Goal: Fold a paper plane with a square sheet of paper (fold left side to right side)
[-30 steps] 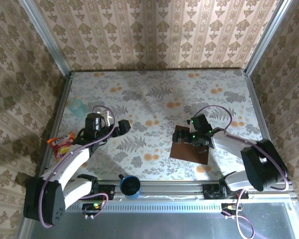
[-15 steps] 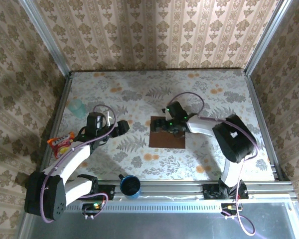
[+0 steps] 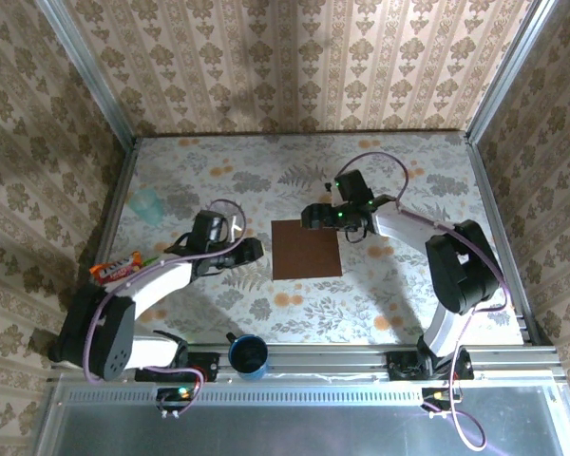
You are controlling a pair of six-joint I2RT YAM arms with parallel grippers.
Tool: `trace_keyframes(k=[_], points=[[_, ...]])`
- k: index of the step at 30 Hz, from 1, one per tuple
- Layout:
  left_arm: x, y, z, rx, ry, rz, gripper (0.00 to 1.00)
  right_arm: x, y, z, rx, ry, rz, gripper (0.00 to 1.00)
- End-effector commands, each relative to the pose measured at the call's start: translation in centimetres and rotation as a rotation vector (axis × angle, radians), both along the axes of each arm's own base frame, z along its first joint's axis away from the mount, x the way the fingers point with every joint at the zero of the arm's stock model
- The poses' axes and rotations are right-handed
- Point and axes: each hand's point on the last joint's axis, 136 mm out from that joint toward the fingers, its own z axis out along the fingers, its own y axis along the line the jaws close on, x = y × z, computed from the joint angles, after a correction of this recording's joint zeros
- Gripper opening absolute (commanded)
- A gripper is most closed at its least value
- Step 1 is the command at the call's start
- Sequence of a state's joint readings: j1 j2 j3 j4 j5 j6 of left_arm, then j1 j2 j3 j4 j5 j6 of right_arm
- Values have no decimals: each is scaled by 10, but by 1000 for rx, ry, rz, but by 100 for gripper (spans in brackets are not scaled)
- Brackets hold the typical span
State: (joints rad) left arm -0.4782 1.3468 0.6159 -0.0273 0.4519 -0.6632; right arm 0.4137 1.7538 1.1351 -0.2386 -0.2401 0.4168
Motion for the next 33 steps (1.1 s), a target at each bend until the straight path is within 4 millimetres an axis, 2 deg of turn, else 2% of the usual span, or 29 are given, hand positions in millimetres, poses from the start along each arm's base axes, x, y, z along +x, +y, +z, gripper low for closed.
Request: trace_keyframes(k=[1,5,7,14,22,27,33], points=[[8,-32,7,-54,-2,-47,45,-6,-19,-19,-167,41,45,97],[10,-53,-10,-28,45,-72,34,6,-21,-26,-223,38,52,97],[11,-59,-20,-7,61,-71,32,11,-19,-32,-228,49,62,97],[11,-64,-47,37,122,-65,27,13,-13,-54,-239,92,76,97],[-1,-55,-72,107,191,-66,20,-14,-5,-75,-239,179,106,93],[-3,-50,-82,118,205,-48,19,-30,4,-69,-230,183,129,92],[-2,-56,-82,94,200,-53,19,-44,12,-63,-248,202,162,86]])
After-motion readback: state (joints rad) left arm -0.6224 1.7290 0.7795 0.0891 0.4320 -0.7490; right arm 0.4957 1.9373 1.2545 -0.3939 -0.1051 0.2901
